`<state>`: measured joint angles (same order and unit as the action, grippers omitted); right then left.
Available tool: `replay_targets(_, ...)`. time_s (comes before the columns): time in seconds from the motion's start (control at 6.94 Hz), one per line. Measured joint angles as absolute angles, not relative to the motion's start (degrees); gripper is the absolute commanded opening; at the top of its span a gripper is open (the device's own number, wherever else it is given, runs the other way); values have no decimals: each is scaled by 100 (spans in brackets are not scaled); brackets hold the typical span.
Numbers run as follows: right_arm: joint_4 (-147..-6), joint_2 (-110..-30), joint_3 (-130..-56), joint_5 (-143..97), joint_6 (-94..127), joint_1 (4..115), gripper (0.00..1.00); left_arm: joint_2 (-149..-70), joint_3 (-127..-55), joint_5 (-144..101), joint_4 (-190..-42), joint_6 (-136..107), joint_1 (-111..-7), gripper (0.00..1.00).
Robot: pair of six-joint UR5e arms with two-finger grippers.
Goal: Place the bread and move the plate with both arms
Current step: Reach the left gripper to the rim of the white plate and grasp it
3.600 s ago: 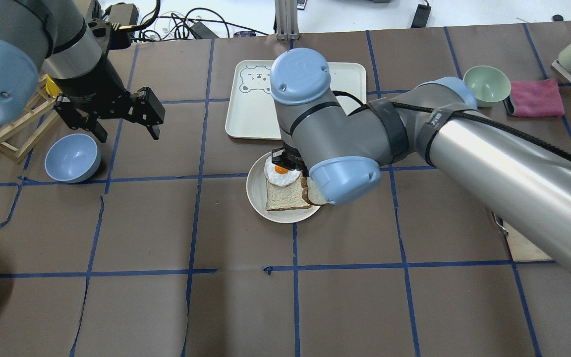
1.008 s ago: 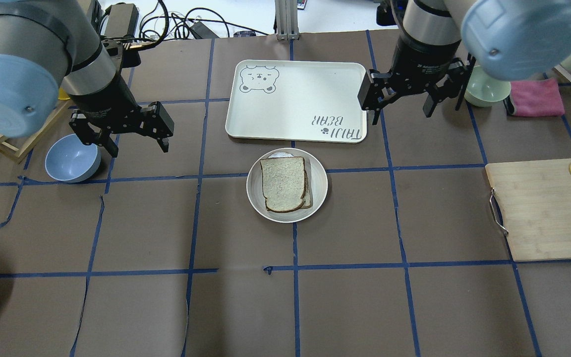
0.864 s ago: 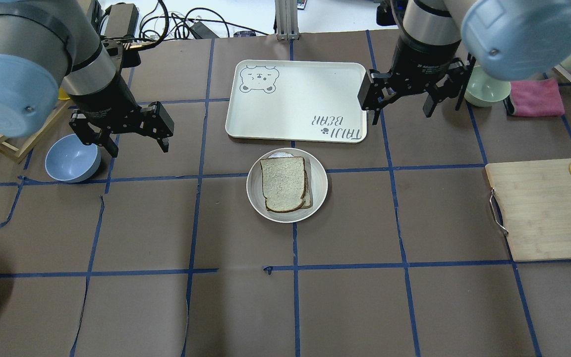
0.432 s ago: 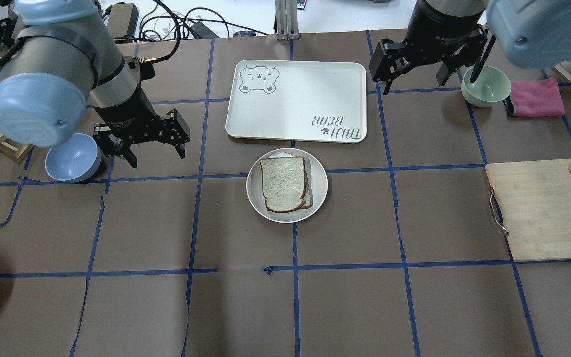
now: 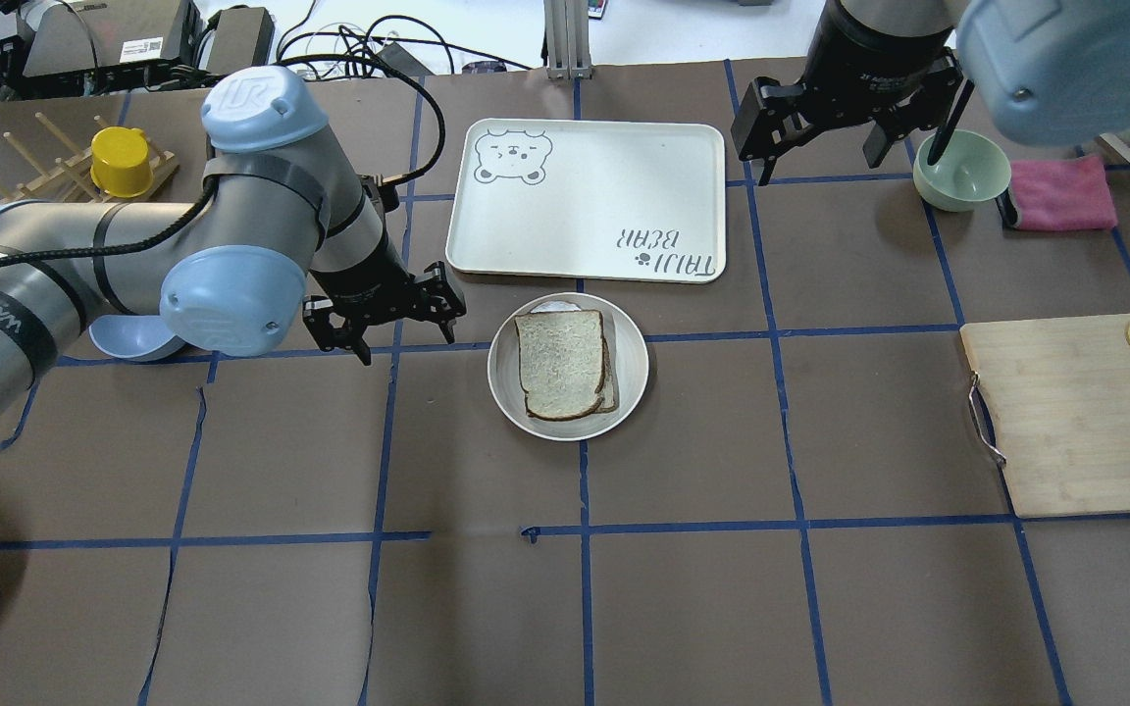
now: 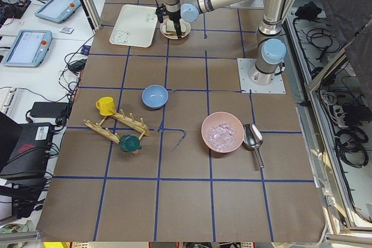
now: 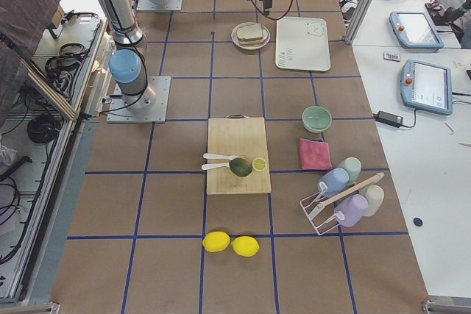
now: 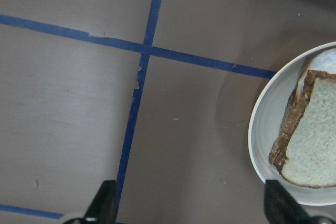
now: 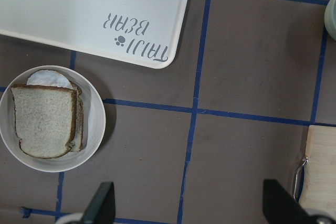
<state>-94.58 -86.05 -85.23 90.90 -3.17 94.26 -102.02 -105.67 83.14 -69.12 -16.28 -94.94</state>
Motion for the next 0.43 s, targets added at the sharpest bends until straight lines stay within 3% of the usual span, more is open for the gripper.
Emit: replay_targets(0.43, -9442, -8614, -8558, 9105, -447, 9444, 100, -10689, -10590, 8119, -6246, -1626, -9748, 68)
